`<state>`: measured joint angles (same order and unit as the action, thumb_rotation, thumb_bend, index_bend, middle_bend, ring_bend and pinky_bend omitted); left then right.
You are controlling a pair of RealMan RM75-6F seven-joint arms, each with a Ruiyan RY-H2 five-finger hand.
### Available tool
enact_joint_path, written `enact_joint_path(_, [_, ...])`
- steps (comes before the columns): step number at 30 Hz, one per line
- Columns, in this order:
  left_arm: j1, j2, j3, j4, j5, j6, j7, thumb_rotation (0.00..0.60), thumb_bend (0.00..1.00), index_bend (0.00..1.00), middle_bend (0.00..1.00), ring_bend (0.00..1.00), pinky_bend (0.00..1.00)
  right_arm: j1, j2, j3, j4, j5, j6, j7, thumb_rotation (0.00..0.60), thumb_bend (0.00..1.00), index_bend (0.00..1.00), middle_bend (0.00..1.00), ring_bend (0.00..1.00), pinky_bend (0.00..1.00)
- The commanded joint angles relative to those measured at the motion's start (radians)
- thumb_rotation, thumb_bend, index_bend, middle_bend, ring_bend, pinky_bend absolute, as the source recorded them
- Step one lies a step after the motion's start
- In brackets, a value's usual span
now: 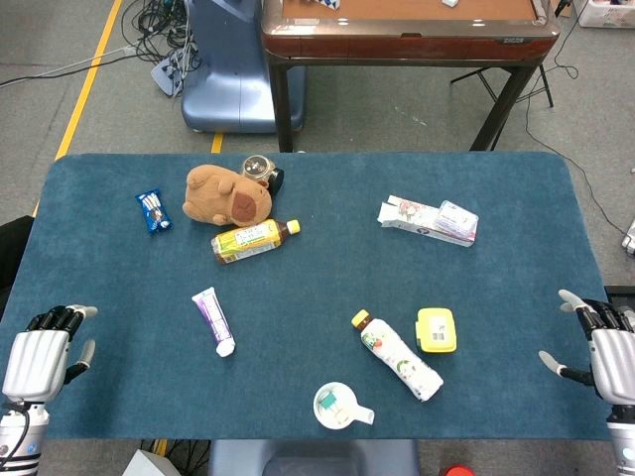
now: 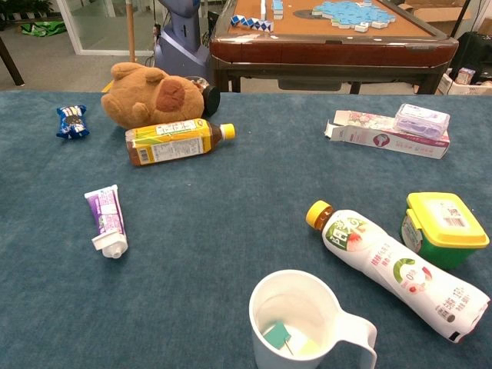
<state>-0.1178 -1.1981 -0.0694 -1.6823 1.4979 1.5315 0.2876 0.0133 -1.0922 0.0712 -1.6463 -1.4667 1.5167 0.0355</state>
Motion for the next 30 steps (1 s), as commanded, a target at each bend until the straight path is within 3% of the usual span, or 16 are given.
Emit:
enact_joint_path(1, [0.000, 0.001, 0.000, 0.000, 0.000, -0.001, -0.001, 0.600, 0.37, 0.31, 0.32, 0.26, 0.29, 0.000, 0.000, 0.001, 0.000, -0.001, 0.002, 0.000, 0.600, 0.09, 0.18, 0.31, 0.19, 0.16])
enact_joint_path(9, [-0.015, 0.018, 0.001, -0.007, 0.012, -0.025, -0.043, 0.600, 0.37, 0.31, 0.32, 0.26, 0.29, 0.005, 0.031, 0.018, -0.020, -0.016, 0.023, -0.004, 0.600, 0.09, 0.18, 0.31, 0.19, 0.16])
enact_joint_path(19, [-0.160, 0.111, 0.003, 0.017, 0.064, -0.250, -0.221, 0.600, 0.38, 0.29, 0.32, 0.26, 0.28, 0.048, 0.142, 0.067, -0.124, -0.044, 0.026, -0.059, 0.600, 0.09, 0.18, 0.31, 0.19, 0.16])
enact_joint_path(26, [-0.306, 0.117, 0.002, 0.086, 0.104, -0.439, -0.391, 0.600, 0.63, 0.26, 0.31, 0.25, 0.26, 0.062, 0.169, 0.074, -0.166, -0.042, 0.016, -0.085, 0.600, 0.09, 0.18, 0.31, 0.19, 0.16])
enact_joint_path(30, [-0.380, 0.101, 0.004, 0.122, 0.119, -0.529, -0.432, 0.600, 0.68, 0.26, 0.31, 0.24, 0.24, 0.062, 0.173, 0.073, -0.176, -0.036, 0.016, -0.093, 0.600, 0.09, 0.18, 0.31, 0.19, 0.16])
